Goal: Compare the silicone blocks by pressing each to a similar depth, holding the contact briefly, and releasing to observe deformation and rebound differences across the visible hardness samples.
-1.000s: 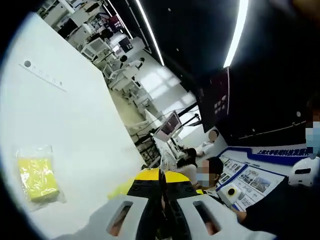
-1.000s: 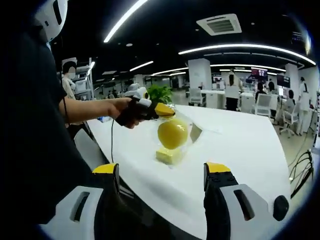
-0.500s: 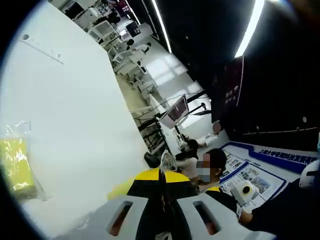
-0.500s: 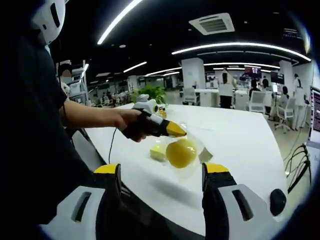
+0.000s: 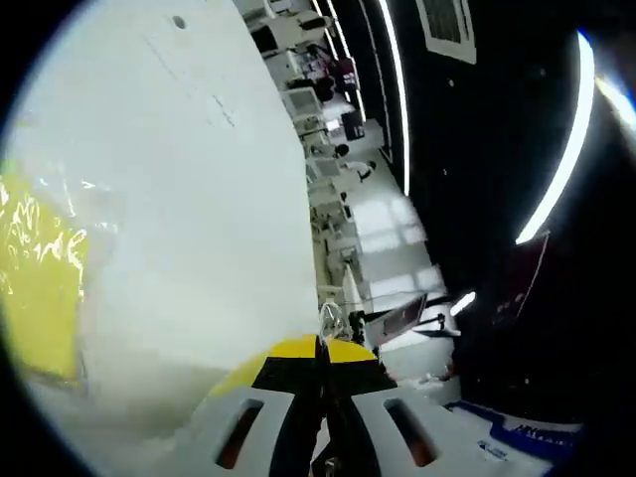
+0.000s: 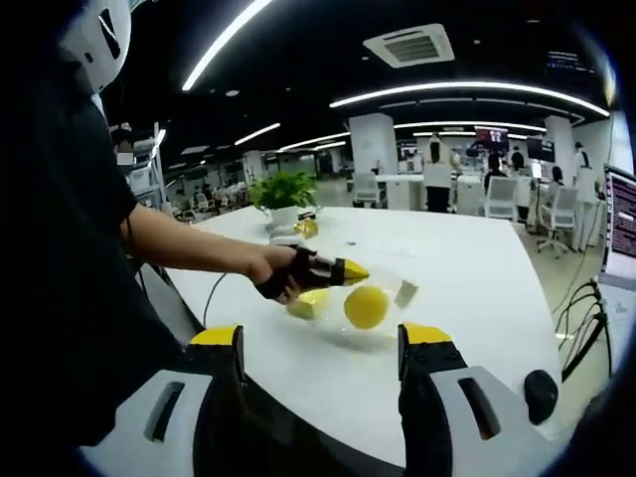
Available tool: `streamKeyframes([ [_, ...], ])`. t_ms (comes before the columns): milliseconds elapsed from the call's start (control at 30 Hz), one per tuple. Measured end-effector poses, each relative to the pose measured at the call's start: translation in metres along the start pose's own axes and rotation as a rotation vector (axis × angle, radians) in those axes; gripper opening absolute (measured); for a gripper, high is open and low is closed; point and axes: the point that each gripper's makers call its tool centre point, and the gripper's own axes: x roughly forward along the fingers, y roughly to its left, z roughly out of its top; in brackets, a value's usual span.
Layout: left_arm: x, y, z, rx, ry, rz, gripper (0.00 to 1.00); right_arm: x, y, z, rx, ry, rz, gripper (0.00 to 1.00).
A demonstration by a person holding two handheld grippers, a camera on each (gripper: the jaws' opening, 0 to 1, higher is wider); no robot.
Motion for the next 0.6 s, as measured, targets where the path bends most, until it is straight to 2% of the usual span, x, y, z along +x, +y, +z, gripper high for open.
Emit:
streamKeyframes([
  [133, -0.002, 0.015, 0.013, 0.027, -0.016, 0.039, 0.00, 0.004, 0.002, -0.002, 0.005, 0.002, 0.013, 0.57],
  [233, 0.001, 0.020, 0.018, 0.063, 0.001, 0.058, 0.00, 0.010, 0.004, -0.002, -0.005, 0.003, 0.020, 0.56],
  [300, 0.005, 0.023, 0.016, 0.150, 0.030, 0.068, 0.00, 0.013, 0.002, -0.001, 0.000, 0.002, 0.021, 0.56],
  [333, 0.006, 0.027, 0.017, 0.206, 0.043, 0.088, 0.00, 0.014, 0.003, 0.000, 0.001, 0.001, 0.022, 0.56],
  [400, 0.006, 0.038, 0.021, 0.377, 0.061, 0.150, 0.00, 0.016, 0.004, 0.003, -0.004, -0.006, 0.020, 0.56],
  [467, 0.005, 0.047, 0.022, 0.454, 0.082, 0.189, 0.00, 0.018, 0.006, 0.001, -0.014, 0.006, 0.022, 0.56],
  [600, 0.008, 0.045, 0.019, 0.450, 0.101, 0.177, 0.00, 0.020, 0.011, 0.000, -0.010, 0.002, 0.035, 0.56],
])
